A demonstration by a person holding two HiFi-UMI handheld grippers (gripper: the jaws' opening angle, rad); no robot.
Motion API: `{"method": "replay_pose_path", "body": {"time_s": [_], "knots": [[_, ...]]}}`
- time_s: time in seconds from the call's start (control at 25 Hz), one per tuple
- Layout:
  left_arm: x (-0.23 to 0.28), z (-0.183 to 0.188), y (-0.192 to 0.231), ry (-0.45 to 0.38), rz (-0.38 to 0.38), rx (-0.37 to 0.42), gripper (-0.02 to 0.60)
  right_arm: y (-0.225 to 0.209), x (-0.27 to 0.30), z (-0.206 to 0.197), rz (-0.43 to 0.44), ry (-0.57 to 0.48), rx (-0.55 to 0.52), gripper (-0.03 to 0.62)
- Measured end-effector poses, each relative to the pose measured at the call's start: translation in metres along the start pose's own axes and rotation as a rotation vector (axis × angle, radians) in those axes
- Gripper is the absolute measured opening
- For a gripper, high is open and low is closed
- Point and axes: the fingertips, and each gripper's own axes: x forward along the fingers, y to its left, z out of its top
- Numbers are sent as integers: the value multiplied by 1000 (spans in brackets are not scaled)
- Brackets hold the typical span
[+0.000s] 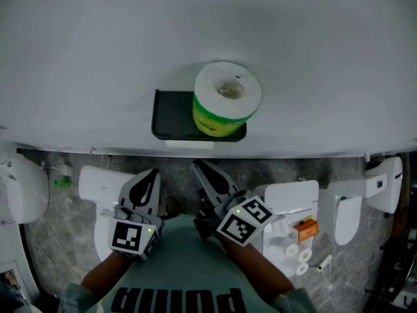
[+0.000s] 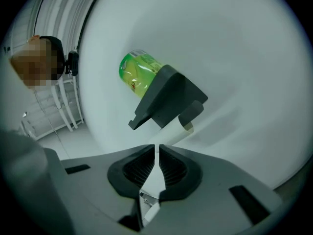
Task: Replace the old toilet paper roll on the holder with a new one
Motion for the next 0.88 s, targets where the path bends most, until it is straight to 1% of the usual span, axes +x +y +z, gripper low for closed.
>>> {"method": "replay_pose_path", "body": {"time_s": [0.04,0.08,0.2,0.4,0.64,0.76,0.88], "knots": [[2,0,-1,1,4,2,3,-1,2,-1,14,6,21,13],[3,1,-2,4,9,3,3,-2,3,-1,29,12,43,50],[4,-3,-3,31,32,9,3,-5,5,-3,69,17,115,72],[8,0,-6,33,54,28,3,-11,12,-3,126,-2,242,161],[8,3,-3,34,94,44,3,-17,22,1,168,-9,326,179],[8,3,-1,33,111,47,3,-20,27,6,180,-16,345,179],[6,4,3,27,135,33,3,-21,30,12,188,-22,349,179]]}}
